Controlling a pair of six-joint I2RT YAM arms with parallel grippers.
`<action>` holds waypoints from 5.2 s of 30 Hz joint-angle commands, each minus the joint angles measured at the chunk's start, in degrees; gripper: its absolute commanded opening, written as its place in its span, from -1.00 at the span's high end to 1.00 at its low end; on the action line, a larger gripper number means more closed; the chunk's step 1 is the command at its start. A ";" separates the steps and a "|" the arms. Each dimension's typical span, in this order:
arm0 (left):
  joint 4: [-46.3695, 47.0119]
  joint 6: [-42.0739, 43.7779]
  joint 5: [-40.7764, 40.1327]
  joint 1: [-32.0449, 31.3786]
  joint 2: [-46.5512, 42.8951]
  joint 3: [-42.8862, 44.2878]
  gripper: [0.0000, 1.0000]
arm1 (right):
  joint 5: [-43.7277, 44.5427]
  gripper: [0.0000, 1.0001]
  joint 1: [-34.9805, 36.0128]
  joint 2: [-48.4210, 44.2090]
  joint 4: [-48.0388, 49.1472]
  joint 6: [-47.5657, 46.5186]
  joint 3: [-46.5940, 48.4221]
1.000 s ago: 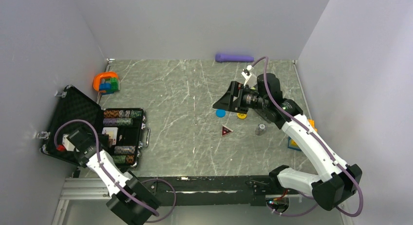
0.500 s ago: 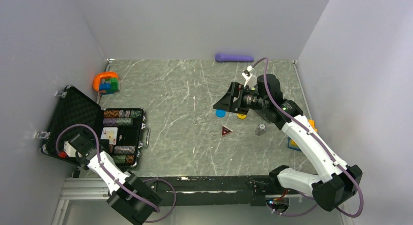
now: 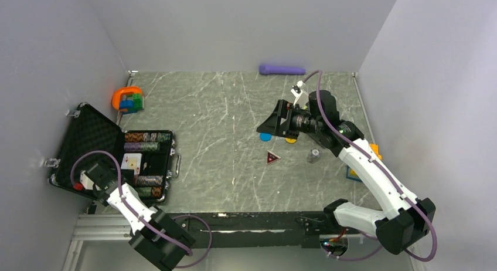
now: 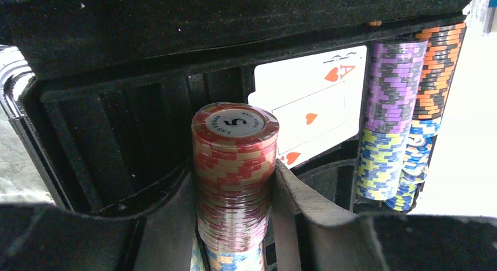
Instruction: Pack up texas hold em set
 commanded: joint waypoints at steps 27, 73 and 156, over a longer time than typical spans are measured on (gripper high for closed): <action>1.31 3.37 1.02 0.37 -4.36 1.72 -0.34 | 1.30 -0.81 -0.10 -0.49 1.20 0.19 -0.38; 5.45 28.83 0.67 -42.55 -0.80 23.08 -0.73 | 38.22 -0.55 -11.94 -0.50 -19.14 -20.77 -4.62; 16.77 49.87 38.66 -92.26 28.00 35.65 -0.99 | -11.40 1.00 4.48 7.34 -5.85 -11.40 3.73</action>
